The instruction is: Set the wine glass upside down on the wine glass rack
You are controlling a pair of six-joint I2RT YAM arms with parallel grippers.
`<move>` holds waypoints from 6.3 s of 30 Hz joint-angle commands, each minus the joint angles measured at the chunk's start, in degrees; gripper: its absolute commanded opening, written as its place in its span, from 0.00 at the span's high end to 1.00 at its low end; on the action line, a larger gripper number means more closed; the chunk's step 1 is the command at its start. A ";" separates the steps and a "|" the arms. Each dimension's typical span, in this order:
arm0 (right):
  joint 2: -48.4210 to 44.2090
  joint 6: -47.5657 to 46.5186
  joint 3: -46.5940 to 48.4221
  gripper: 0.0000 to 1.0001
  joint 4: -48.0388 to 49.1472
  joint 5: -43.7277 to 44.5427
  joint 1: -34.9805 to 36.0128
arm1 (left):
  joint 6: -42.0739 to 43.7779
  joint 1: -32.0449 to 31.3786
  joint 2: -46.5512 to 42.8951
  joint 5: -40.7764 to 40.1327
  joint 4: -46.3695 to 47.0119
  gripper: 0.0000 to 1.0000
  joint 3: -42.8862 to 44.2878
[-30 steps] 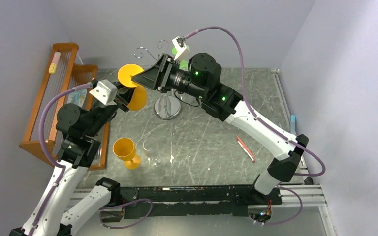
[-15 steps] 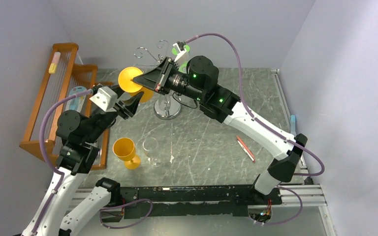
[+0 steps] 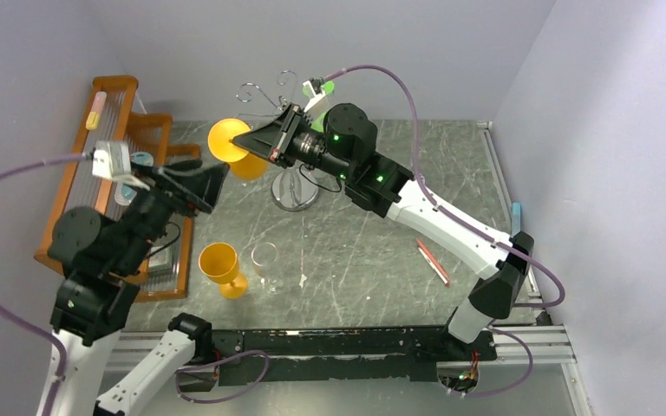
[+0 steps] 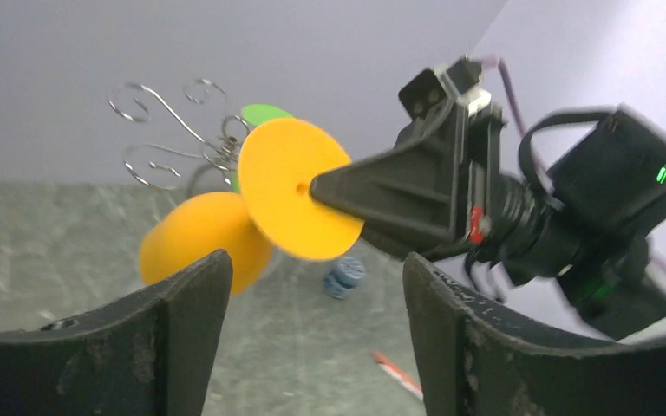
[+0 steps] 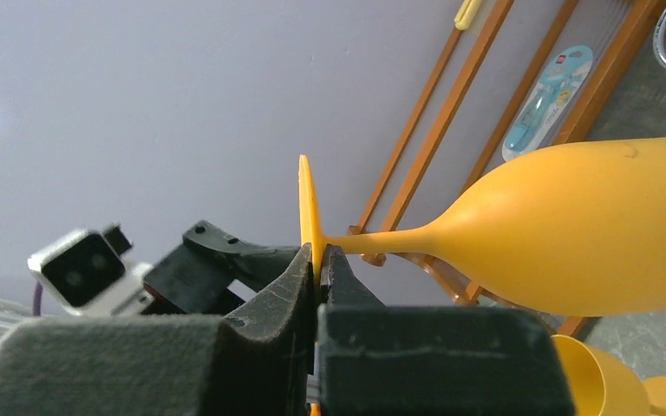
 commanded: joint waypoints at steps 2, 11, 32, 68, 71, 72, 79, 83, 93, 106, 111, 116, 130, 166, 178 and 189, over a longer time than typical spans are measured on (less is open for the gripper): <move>0.27 -2.05 -1.05 1.00 2.14 -0.31 -0.34 | -23.81 0.17 10.53 0.84 -15.44 0.27 7.30; -1.84 -3.35 -3.40 1.00 2.84 -1.34 -0.39 | -32.88 0.16 11.04 3.31 -2.46 0.36 1.27; -4.47 -1.85 -6.98 1.00 4.61 -3.89 -1.20 | -30.30 0.16 9.60 -4.05 -3.85 0.52 5.66; -15.31 -12.84 -12.19 0.31 -1.74 2.12 -7.42 | -32.83 0.16 20.01 -11.52 -6.09 0.95 7.53; -17.41 -14.81 -14.28 0.32 -1.00 3.04 -7.68 | -33.94 0.16 21.82 -9.26 -2.32 0.95 5.95; -18.15 -15.41 -15.17 0.32 -0.39 3.09 -7.68 | -34.22 0.16 22.96 -8.41 -0.94 0.95 5.75; -22.59 -18.16 -19.25 0.32 1.04 5.16 -7.66 | -34.63 0.18 28.60 -8.98 2.93 0.95 7.39; -24.42 -19.46 -20.27 0.32 1.73 7.13 -7.66 | -33.71 0.25 30.93 -12.47 3.68 0.95 9.13; -26.09 -20.77 -21.08 0.33 1.31 10.06 -7.66 | -35.87 1.79 35.67 -15.51 10.96 0.95 8.71; -27.17 -21.53 -21.62 0.33 1.13 11.89 -7.68 | -33.54 7.45 37.08 -16.65 13.21 0.95 9.69; -26.90 -21.63 -21.41 0.33 0.78 12.16 -7.70 | -31.33 8.73 36.06 -16.66 11.43 0.95 10.49; -26.42 -21.47 -21.28 0.33 0.78 11.99 -7.66 | -32.57 8.99 34.27 -13.53 10.41 0.95 8.93; -25.09 -22.59 -19.91 0.36 -3.52 11.01 -7.66 | -37.83 9.30 30.71 -5.11 9.73 0.95 1.64; -15.53 -58.33 -15.18 0.28 -24.81 8.38 12.28 | -18.57 9.83 13.95 -16.83 -12.42 0.03 -1.48; 1.26 -60.19 -8.82 0.44 -33.78 7.88 21.67 | -5.31 9.83 11.45 -21.37 -19.35 0.03 8.45; 12.14 -54.31 0.47 0.51 -41.67 17.52 21.70 | -5.54 9.83 10.62 -20.45 -18.42 0.03 7.83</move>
